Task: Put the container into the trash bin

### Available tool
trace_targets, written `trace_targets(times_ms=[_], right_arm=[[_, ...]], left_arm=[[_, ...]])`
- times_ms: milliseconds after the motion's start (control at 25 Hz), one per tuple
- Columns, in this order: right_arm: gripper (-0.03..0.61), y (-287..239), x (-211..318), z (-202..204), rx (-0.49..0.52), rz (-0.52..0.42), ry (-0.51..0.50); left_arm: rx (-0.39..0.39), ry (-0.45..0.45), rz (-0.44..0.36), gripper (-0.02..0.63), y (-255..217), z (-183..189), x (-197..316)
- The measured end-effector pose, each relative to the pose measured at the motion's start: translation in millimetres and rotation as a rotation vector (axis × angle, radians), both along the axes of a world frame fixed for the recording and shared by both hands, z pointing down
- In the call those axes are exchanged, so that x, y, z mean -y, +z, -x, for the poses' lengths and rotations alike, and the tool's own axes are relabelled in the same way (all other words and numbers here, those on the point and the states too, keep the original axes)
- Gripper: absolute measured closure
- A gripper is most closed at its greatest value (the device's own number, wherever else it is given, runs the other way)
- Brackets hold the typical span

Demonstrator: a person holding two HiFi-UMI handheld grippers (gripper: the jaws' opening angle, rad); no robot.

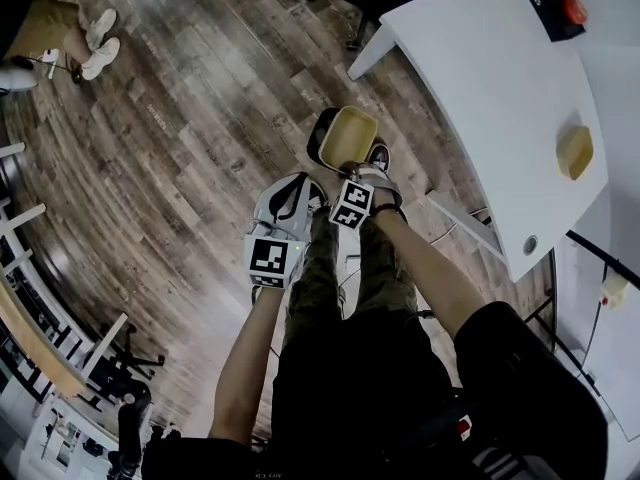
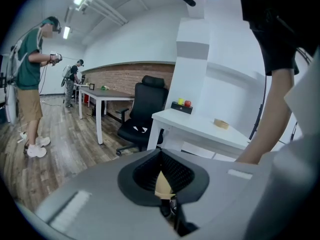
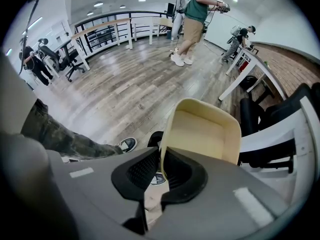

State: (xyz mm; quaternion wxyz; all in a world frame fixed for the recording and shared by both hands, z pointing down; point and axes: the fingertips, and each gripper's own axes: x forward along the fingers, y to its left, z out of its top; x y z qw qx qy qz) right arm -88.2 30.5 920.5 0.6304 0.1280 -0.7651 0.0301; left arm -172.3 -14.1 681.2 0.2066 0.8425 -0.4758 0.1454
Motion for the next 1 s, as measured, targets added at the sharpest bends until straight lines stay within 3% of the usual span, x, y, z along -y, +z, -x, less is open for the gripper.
trace_targets(times_ms=[80,200,560,1000], right_arm=[[0.522,4,2,-1,0.001,-0.013,0.014],[0.397,9,3,-1,0.006,-0.021,0.051],[0.413,2,-2,10,0.025,-0.024,0.050],[0.413,-32,7,9,0.052,-0.052,0.060]], left_arm=[[-0.003,-0.011,0.003,0.617,-1,1,-3],[-0.006,-0.015,0.003,0.615,-4,3,-8],[0.010,-0.008,0.007,0.615,-4,10,-7],[0.021,0.042,-0.020,0.615,-25,-5,-3]])
